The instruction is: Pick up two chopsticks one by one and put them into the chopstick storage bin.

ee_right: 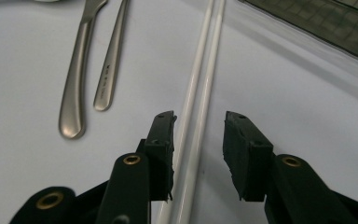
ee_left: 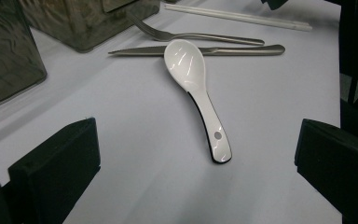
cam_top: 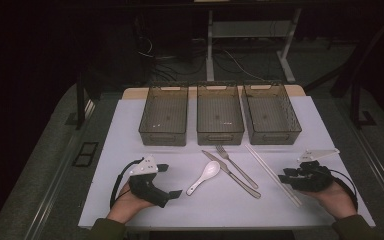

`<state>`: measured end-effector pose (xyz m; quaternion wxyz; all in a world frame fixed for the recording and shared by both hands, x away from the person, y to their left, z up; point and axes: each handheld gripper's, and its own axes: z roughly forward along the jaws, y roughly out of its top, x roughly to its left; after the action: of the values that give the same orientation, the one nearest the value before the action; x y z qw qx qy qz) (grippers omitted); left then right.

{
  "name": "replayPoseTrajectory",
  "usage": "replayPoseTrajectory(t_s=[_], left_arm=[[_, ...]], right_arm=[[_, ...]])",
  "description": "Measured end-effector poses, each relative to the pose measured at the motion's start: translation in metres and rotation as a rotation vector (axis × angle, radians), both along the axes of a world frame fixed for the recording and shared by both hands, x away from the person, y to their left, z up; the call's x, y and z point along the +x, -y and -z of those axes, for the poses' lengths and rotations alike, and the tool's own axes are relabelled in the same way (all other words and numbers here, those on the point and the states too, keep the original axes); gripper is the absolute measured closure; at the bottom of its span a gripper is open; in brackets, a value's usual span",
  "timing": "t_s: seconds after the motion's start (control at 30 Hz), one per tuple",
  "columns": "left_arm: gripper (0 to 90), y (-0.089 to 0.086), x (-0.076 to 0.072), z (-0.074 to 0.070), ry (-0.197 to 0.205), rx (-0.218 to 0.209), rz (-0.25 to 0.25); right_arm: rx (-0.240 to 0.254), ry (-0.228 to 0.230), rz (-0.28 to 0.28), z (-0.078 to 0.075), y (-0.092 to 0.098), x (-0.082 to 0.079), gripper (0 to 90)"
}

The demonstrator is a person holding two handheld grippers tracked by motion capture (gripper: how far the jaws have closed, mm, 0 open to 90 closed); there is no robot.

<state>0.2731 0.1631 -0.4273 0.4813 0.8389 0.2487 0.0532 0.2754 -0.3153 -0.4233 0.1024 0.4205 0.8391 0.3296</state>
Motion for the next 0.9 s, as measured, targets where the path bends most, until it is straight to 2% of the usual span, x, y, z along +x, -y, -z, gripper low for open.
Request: replayPoseTrajectory(t_s=[0.27, 0.43, 0.77, 0.8, 0.9], left_arm=[[0.0, 0.001, 0.000, 0.001, 0.000, -0.004, 0.003], [0.0, 0.002, 0.000, 0.001, 0.005, 0.000, 0.009], [0.0, 0.002, -0.001, 0.000, 0.005, 0.005, 0.014], [0.0, 0.002, -0.001, 0.000, 0.005, 0.005, 0.014], [0.0, 0.002, -0.001, 0.000, 0.006, 0.005, 0.015]], right_arm=[[-0.020, -0.016, 0.017, 0.008, -0.012, 0.015, 69.6], [-0.029, -0.030, 0.032, 0.012, -0.012, 0.013, 72.7], [-0.074, -0.021, 0.047, 0.016, -0.016, 0.010, 82.6], [-0.092, -0.022, 0.056, 0.016, -0.016, 0.010, 82.8], [-0.092, -0.014, 0.057, 0.017, -0.016, 0.009, 82.9]])
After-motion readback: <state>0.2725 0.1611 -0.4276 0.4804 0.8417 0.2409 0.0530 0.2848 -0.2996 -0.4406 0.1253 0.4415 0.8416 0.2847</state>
